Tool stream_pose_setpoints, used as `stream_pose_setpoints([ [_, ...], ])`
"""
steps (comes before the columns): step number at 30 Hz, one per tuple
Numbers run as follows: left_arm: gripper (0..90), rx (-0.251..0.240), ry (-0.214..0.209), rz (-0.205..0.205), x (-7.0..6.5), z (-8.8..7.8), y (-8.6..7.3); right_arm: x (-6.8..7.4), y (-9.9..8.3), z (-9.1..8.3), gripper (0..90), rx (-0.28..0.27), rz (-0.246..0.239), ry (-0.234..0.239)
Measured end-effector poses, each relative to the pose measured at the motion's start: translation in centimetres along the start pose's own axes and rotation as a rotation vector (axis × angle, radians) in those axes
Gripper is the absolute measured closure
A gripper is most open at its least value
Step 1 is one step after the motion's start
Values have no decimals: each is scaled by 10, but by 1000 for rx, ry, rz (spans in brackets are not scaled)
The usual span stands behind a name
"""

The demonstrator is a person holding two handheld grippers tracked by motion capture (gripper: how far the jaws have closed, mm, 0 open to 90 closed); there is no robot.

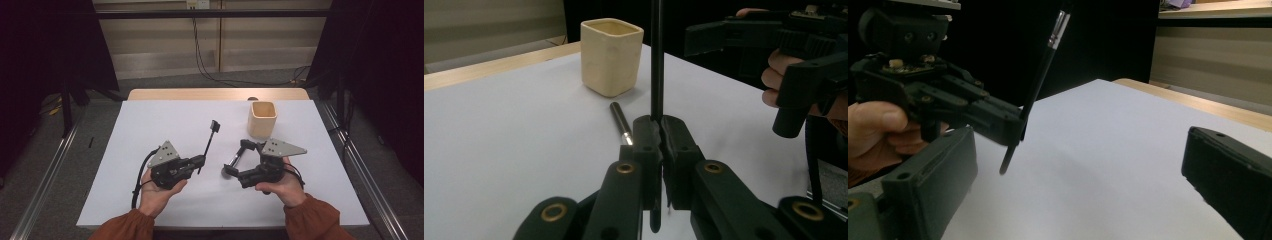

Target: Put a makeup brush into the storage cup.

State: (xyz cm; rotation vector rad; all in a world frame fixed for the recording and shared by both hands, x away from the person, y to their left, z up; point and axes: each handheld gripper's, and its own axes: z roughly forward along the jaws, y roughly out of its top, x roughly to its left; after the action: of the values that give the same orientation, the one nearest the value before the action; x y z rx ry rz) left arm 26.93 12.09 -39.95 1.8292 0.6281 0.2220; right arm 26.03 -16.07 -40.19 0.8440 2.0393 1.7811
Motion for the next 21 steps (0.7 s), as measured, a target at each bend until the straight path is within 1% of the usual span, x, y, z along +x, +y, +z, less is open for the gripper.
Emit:
stream_pose_setpoints([
  [3, 859, 6, -9, -7, -2, 5, -3, 0, 4, 7, 23, -11, 10, -1],
  [5, 859, 9, -28, -36, -1, 7, -6, 0, 6, 11, 42, -11, 10, -2],
  [6, 859, 14, -24, -38, -1, 8, -7, 0, 7, 13, 52, -11, 6, -8],
  [7, 859, 16, -15, -30, -1, 7, -8, 1, 7, 15, 87, -9, 8, -11],
  [8, 859, 13, -15, -32, -1, 7, -9, 1, 8, 17, 120, -6, 18, -1],
  [10, 859, 11, -17, -31, 0, 6, -10, 2, 8, 22, 164, 3, 19, 13],
  [11, 859, 10, -16, -31, 0, 6, -11, 3, 8, 25, 202, 3, 22, 18],
  [12, 859, 9, -18, -32, -1, 6, -11, 3, 8, 27, 225, 0, 24, 22],
  [16, 859, 17, -24, -23, -2, 7, -13, 3, 9, 34, 368, -14, 33, 34],
  [17, 859, 19, -25, -21, -2, 7, -13, 3, 9, 35, 401, -29, 26, 17],
  [18, 859, 18, -27, -23, -2, 8, -13, 3, 9, 36, 428, -32, 31, 17],
  [19, 859, 22, -30, -22, -2, 8, -13, 3, 9, 37, 454, -32, 39, 29],
  [21, 859, 23, -27, -25, -1, 8, -14, 4, 8, 38, 525, -35, 40, 25],
])
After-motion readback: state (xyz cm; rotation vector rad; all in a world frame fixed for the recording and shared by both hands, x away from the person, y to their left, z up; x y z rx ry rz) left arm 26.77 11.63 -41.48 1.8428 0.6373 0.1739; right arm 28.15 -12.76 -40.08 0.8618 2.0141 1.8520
